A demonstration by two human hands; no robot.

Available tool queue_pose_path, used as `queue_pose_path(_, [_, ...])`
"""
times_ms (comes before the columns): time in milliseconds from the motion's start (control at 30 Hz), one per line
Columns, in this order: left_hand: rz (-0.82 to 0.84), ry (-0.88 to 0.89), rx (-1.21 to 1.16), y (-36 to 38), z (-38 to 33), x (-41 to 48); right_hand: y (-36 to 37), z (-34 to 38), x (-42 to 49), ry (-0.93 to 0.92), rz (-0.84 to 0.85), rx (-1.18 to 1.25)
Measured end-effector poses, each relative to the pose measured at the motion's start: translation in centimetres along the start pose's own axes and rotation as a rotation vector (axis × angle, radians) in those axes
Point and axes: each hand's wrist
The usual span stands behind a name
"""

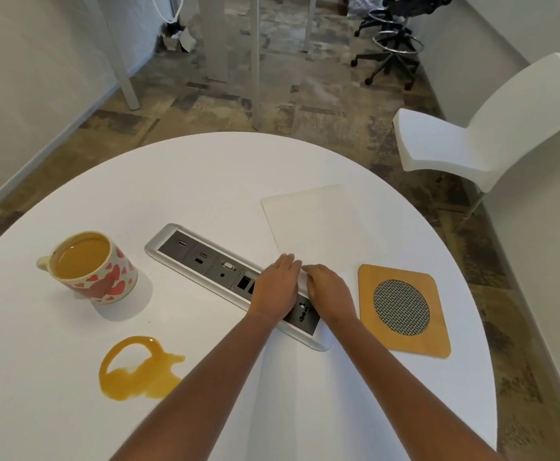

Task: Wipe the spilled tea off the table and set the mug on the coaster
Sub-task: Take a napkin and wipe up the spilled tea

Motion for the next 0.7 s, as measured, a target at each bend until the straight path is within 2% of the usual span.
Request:
queue_pose_path(133, [0.033,0.005,0.017,0.4,-0.7,1.0,-1.0,-1.4,-0.6,0.133,-0.115,0.100])
queue_pose_path(267, [0.130,-0.038,0.057,0.6,-1.3,2.0,-1.8,-3.4,-1.3,0.211,-0.084,0.009])
queue_pose_path(467, [0.126,-0.041,0.179,0.4,-2.0,2.9,-1.4,-4.1,-2.6,0.072,-0.015,-0.181])
queue_pose_path(700, [0.095,-0.006,0.212,0.6,-2.5,3.2,-2.1,-3.4,-2.6,-0.088,-0.167,-0.310])
Point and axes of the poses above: each hand's wrist, its own x-axis towards the middle knuckle, its own y-axis out of the palm, z = x × y, and after that the axes turned 7 degrees about -y, right-handed
